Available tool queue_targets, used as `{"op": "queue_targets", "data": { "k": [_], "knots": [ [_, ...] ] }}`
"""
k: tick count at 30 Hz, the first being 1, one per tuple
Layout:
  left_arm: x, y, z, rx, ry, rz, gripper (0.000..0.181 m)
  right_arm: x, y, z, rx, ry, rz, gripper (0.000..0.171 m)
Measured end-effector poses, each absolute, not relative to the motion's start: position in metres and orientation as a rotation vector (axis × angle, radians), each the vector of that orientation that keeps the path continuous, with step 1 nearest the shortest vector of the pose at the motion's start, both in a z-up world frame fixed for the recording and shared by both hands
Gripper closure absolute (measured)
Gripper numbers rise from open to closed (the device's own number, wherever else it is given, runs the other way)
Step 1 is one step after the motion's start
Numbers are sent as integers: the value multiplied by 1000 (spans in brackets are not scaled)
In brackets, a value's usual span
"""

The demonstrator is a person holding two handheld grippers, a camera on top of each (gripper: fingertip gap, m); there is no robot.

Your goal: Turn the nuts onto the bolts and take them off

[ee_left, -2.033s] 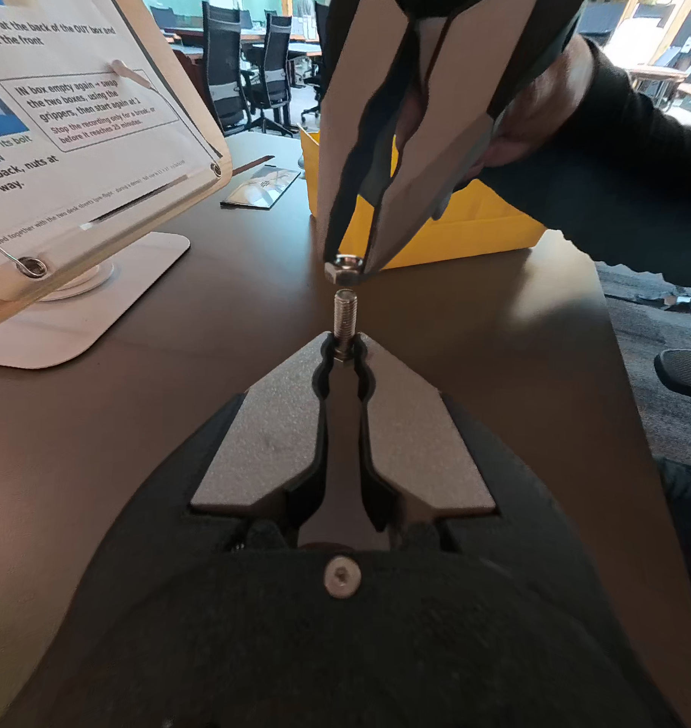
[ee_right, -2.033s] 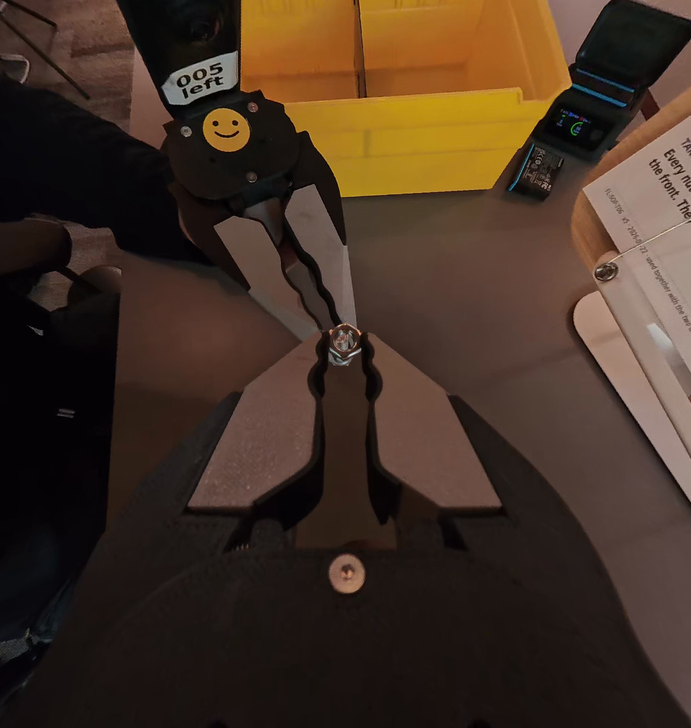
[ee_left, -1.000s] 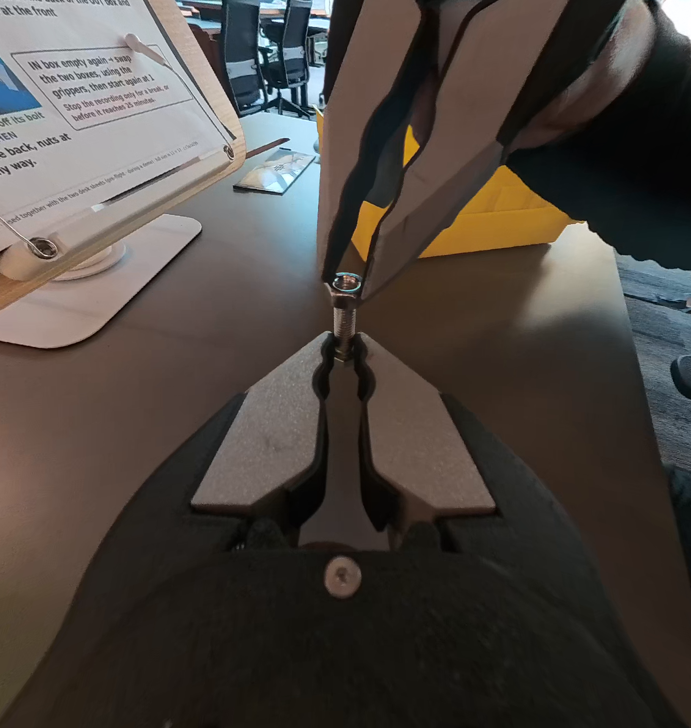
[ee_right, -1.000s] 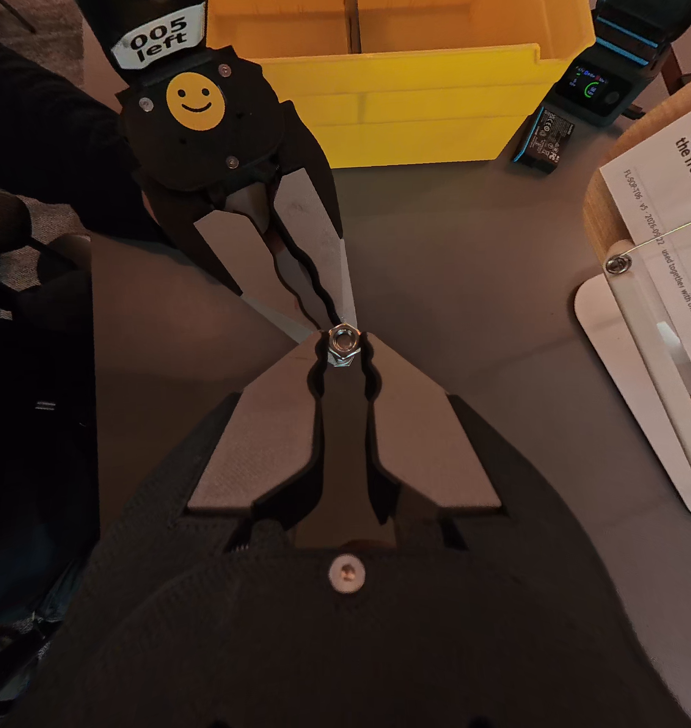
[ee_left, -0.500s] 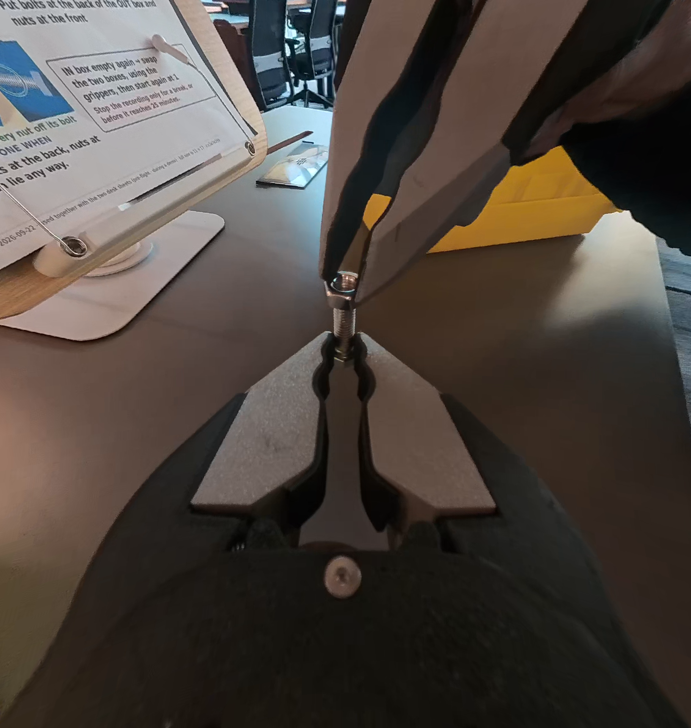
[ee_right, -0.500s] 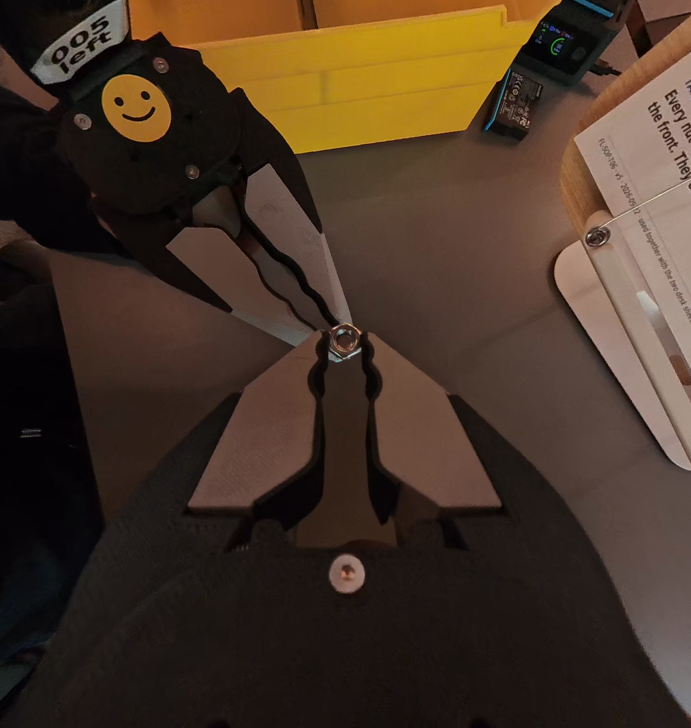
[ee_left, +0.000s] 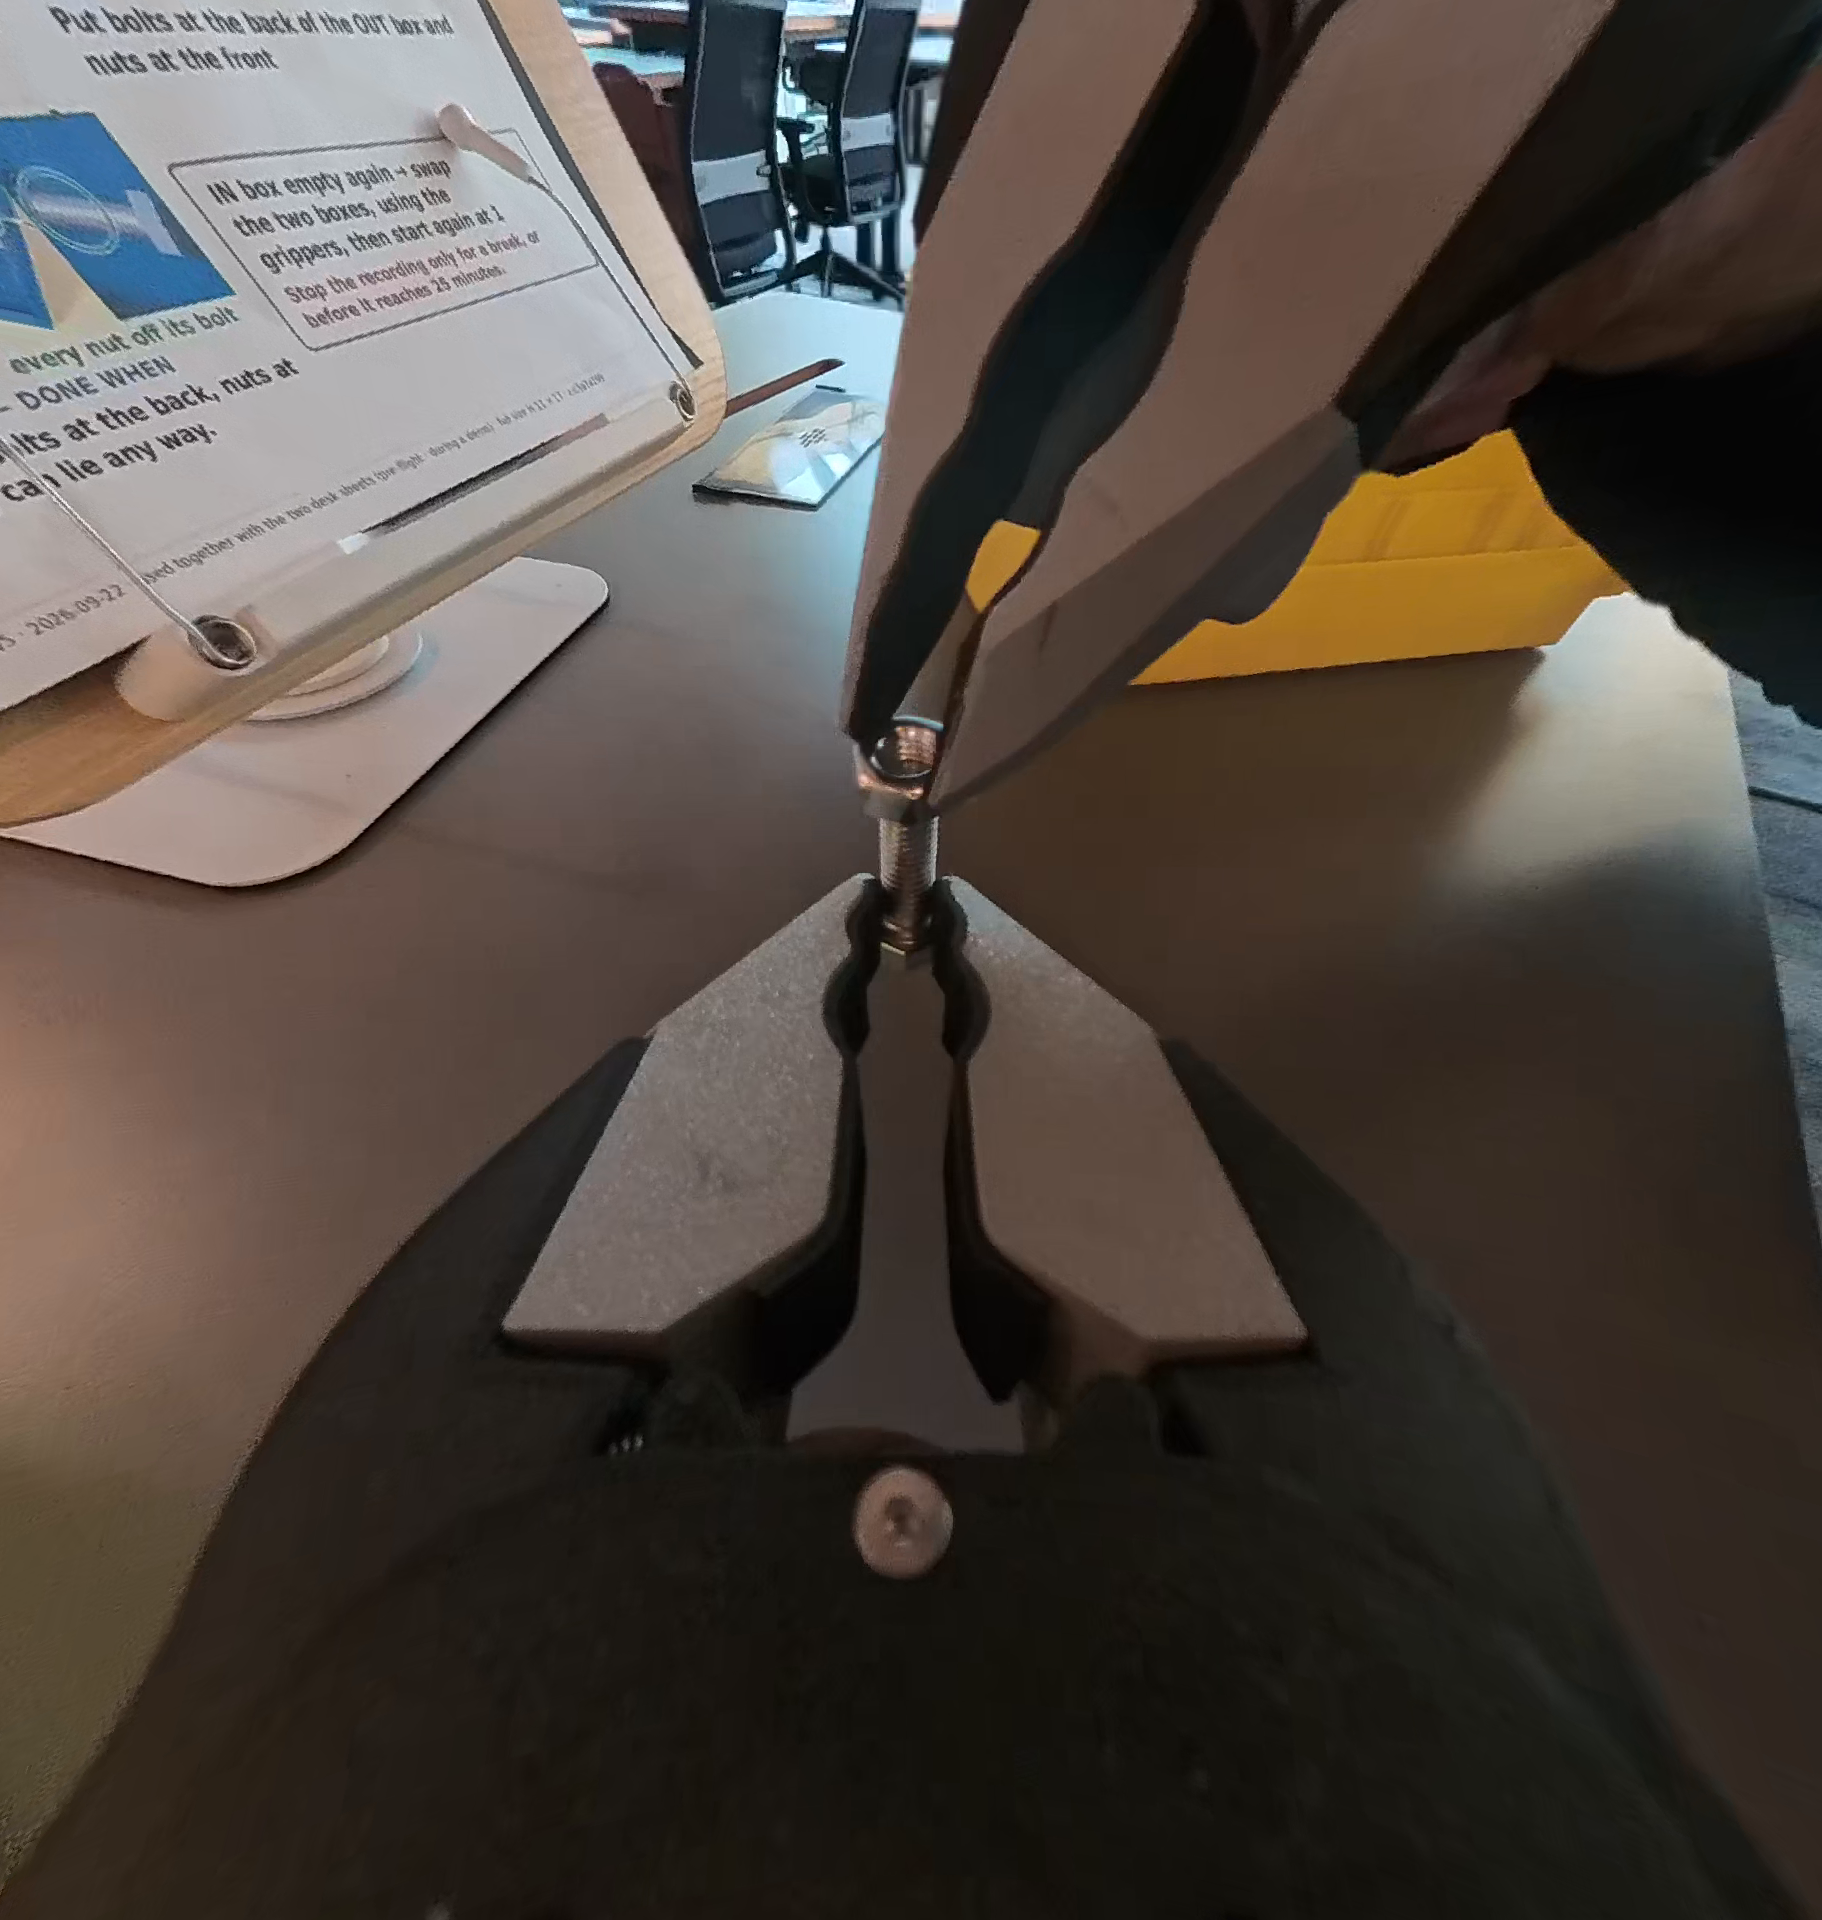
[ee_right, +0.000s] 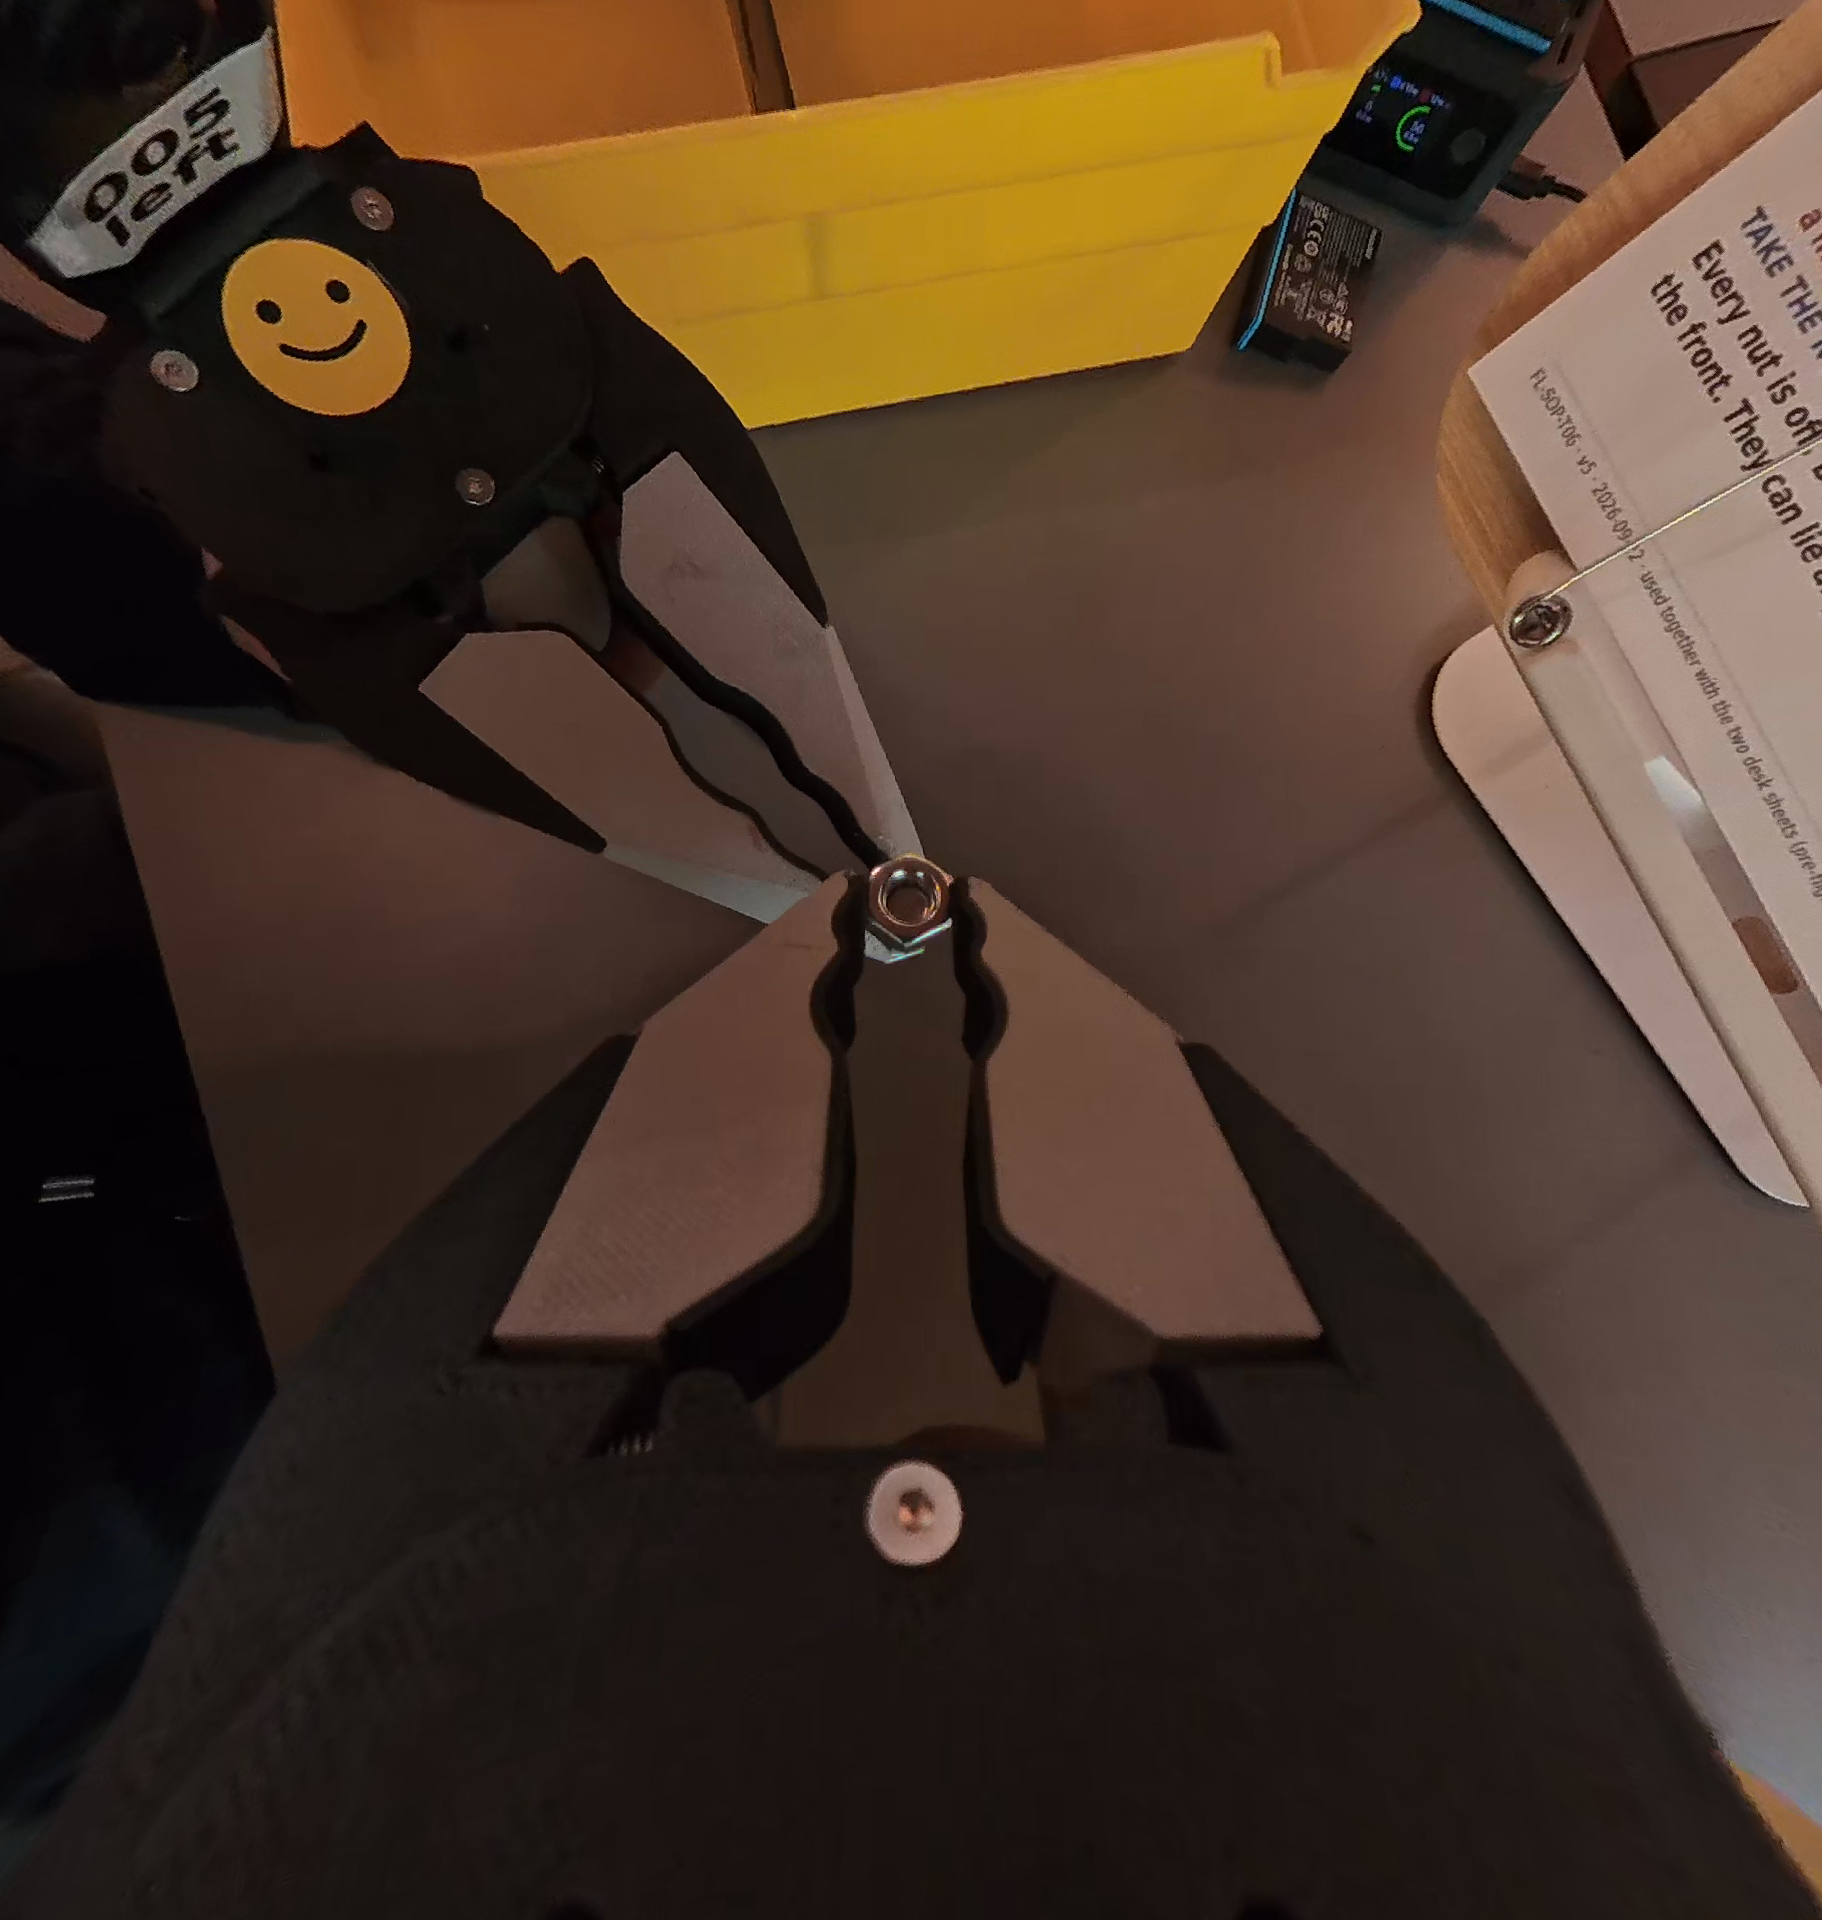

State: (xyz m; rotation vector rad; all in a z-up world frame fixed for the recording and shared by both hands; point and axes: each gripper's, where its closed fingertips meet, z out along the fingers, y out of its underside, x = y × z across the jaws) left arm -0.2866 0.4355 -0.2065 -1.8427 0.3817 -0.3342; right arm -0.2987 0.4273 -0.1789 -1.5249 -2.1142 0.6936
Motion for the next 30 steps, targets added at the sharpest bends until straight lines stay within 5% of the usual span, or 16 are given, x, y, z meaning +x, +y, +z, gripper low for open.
{"op": "queue_targets", "data": {
  "k": [30],
  "knots": [
    [-288,436,-207,-1843,401,-255,174,-296,429,-180,-1585,-2125,719,156]
  ]
}}
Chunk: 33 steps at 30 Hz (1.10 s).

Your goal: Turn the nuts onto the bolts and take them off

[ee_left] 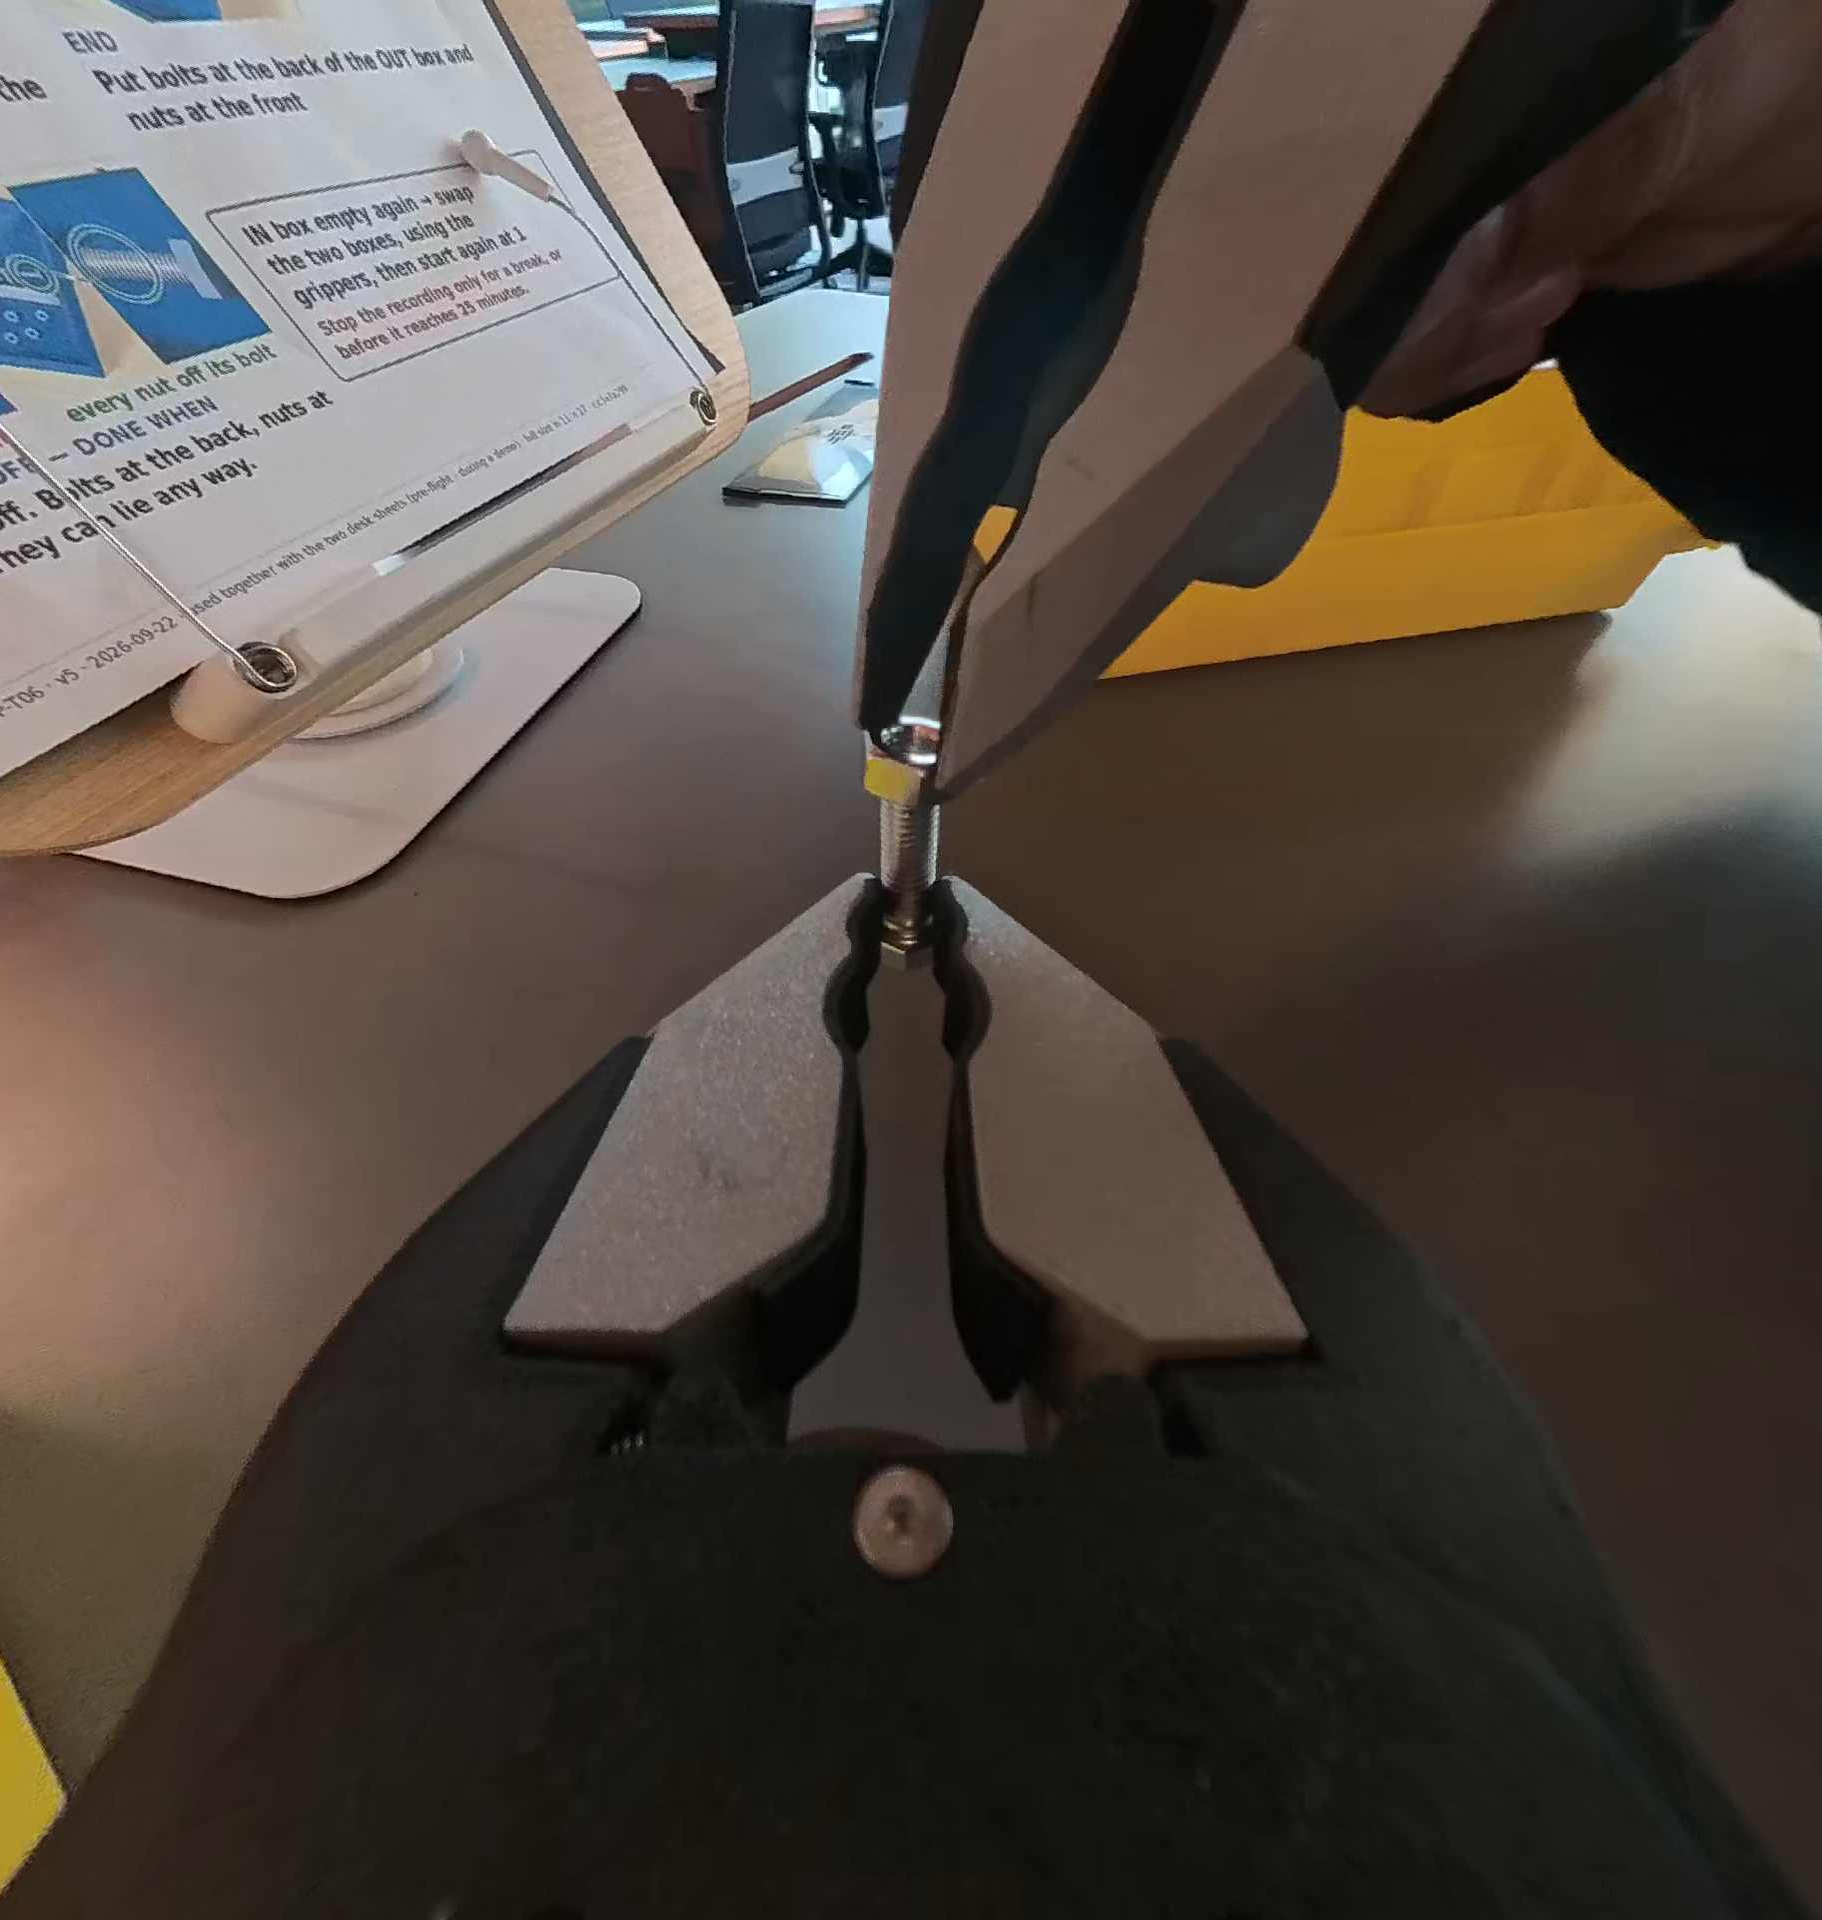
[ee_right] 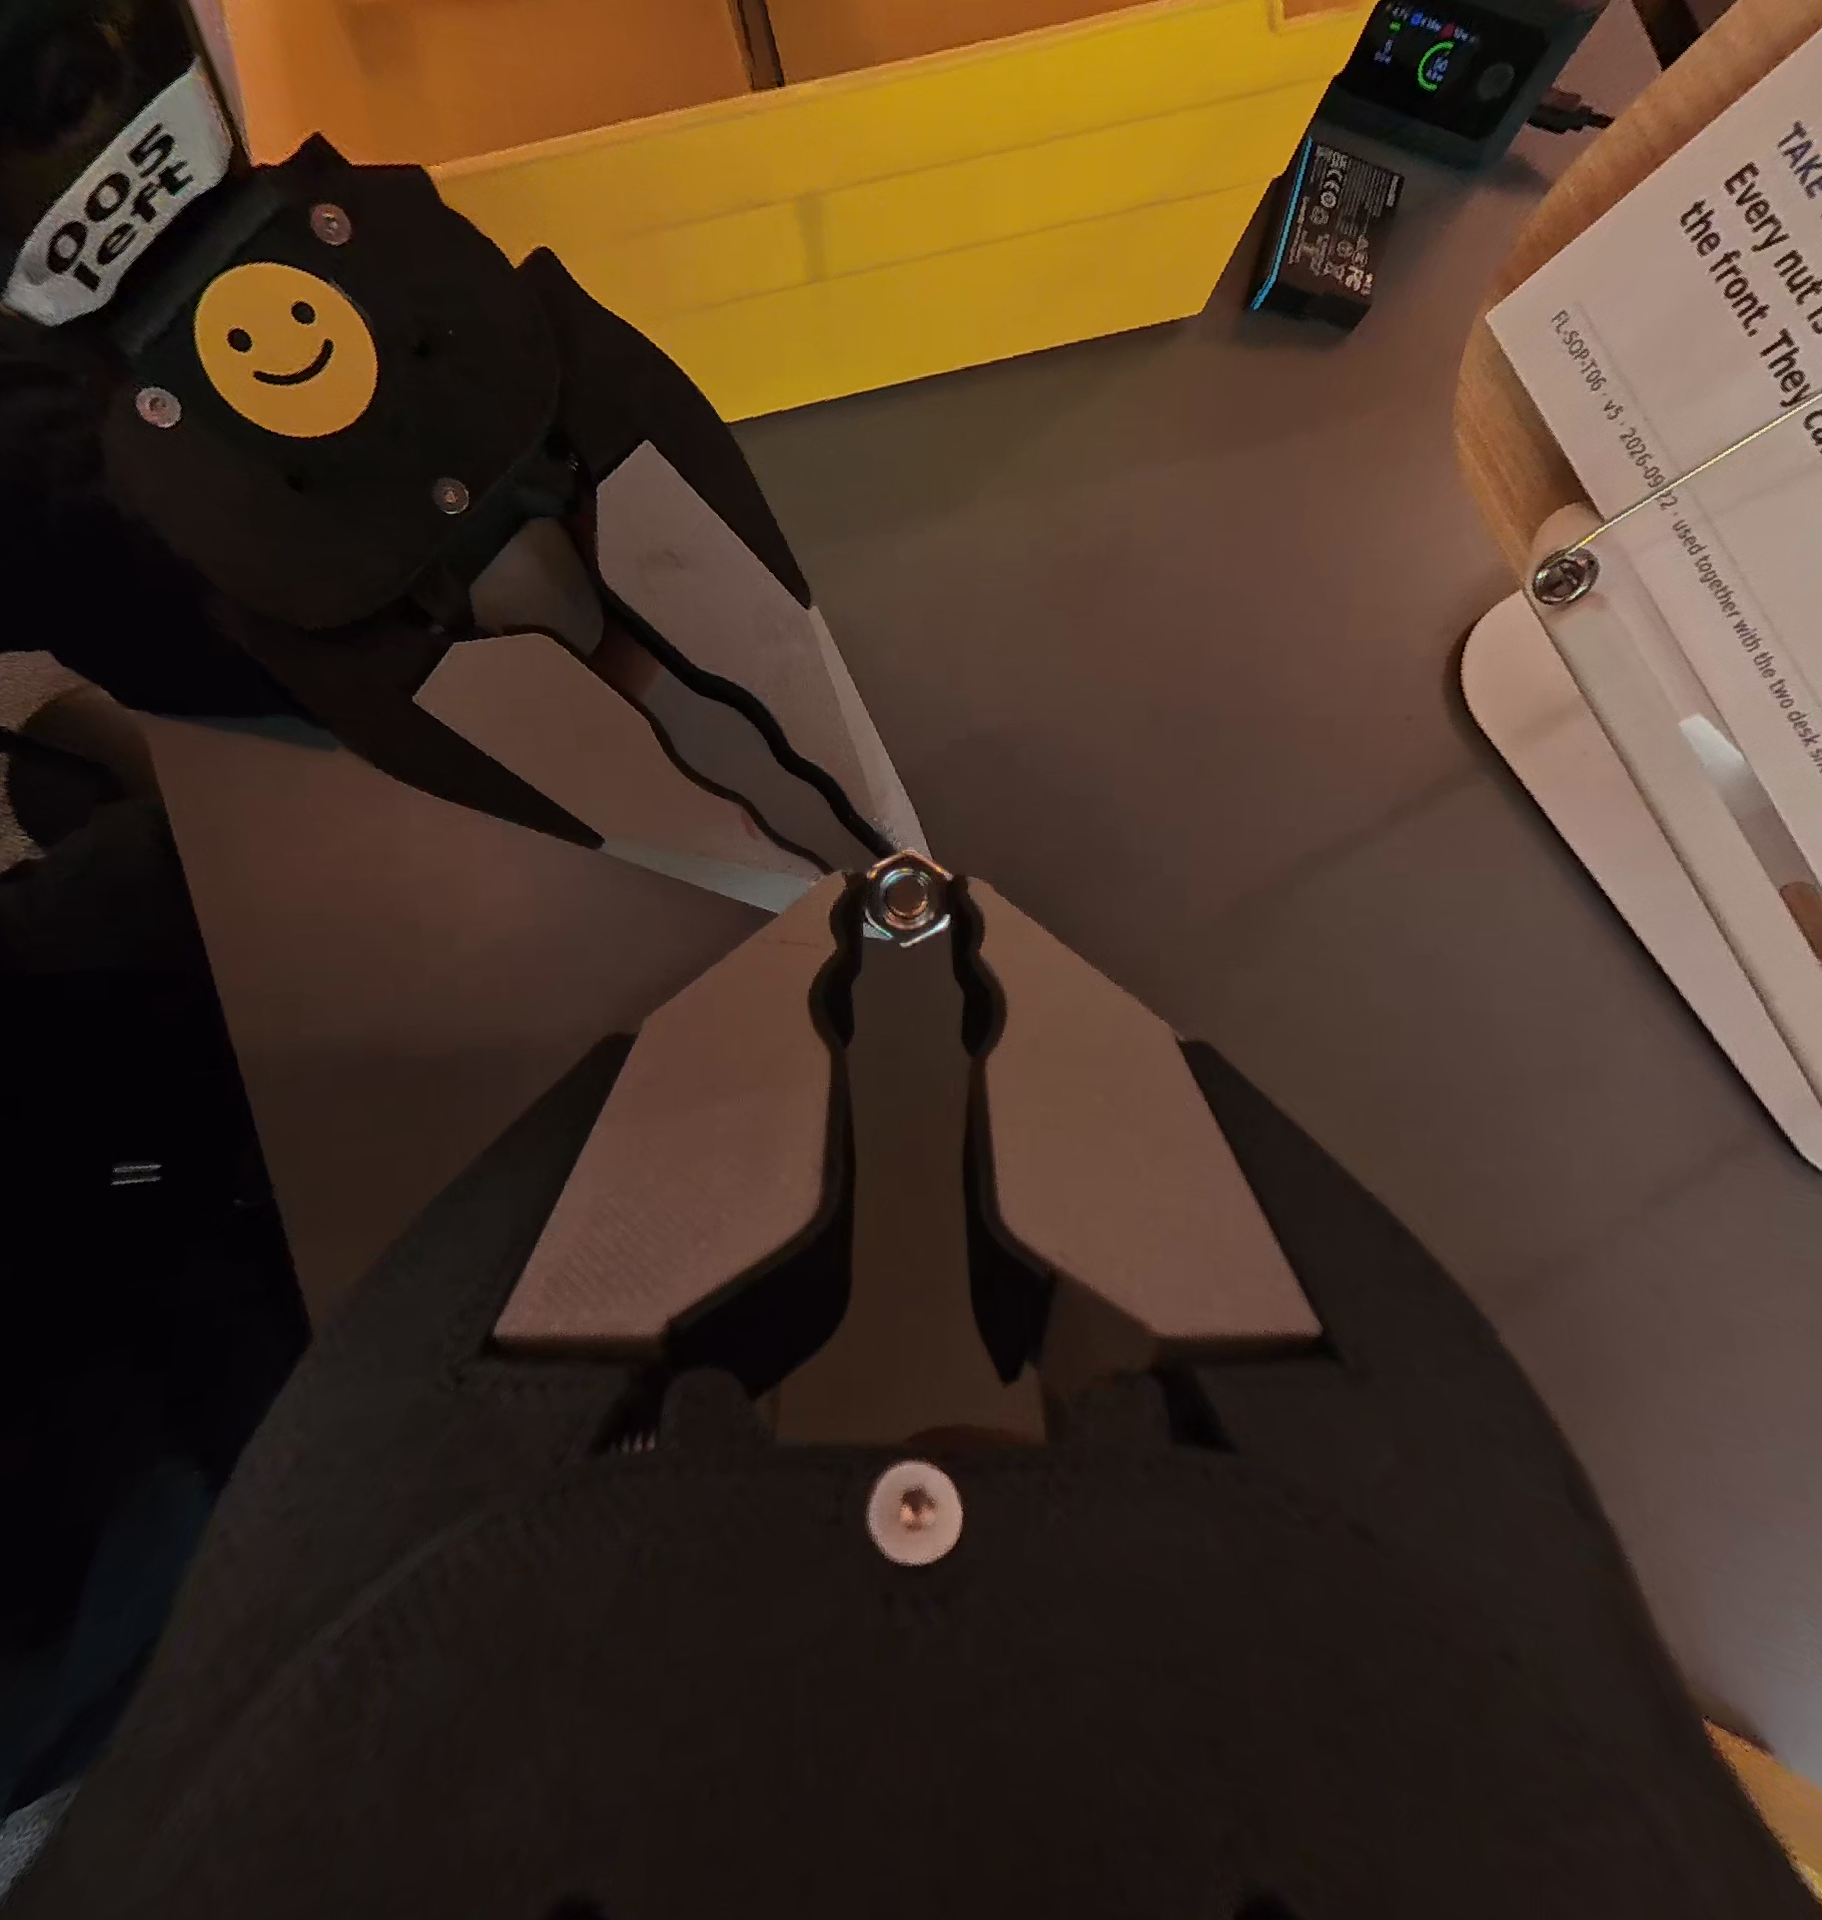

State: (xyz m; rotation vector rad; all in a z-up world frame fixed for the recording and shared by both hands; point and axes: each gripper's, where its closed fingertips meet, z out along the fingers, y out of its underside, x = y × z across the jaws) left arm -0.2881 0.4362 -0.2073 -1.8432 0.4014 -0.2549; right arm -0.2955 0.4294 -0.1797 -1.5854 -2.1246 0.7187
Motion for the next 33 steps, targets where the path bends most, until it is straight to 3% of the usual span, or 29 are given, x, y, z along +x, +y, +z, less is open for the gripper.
{"op": "queue_targets", "data": {
  "k": [33],
  "knots": [
    [-283,436,-211,-1860,391,-355,174,-292,429,-184,-1650,-2194,704,157]
  ]
}}
